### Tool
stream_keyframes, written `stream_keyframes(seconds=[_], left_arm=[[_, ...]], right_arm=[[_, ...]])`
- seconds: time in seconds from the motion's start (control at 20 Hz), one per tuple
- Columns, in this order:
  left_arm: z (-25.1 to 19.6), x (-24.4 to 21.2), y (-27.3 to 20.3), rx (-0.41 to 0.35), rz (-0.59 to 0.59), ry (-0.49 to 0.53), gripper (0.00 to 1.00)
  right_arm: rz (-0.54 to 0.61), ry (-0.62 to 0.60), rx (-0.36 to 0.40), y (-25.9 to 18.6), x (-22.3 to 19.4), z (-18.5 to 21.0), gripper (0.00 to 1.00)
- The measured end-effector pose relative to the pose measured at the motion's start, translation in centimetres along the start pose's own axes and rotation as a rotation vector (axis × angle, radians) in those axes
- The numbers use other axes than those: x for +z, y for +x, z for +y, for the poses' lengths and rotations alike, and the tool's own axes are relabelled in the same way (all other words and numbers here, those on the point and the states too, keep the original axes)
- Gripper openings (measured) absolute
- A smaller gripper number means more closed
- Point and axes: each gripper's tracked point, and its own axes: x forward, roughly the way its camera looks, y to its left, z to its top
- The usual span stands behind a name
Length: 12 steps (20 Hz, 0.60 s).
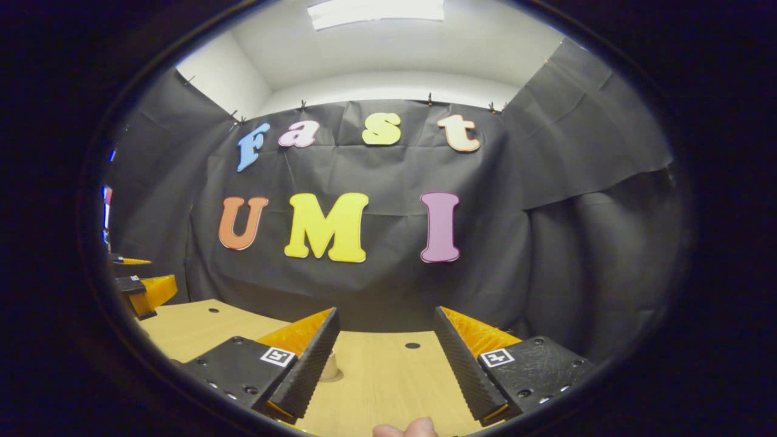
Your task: Put the toothbrush and toothpaste on the desktop into the cup, then pick up the cup and place it on the coaster on the desktop.
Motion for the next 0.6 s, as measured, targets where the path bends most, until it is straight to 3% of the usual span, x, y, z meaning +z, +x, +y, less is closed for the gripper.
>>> stream_keyframes(seconds=[0.6], left_arm=[[-0.7, -0.4, 0.5, -0.034, 0.021, -0.016, 0.98]], right_arm=[[0.003, 0.003, -0.021, -0.9, -0.4, -0.3, 0.94]])
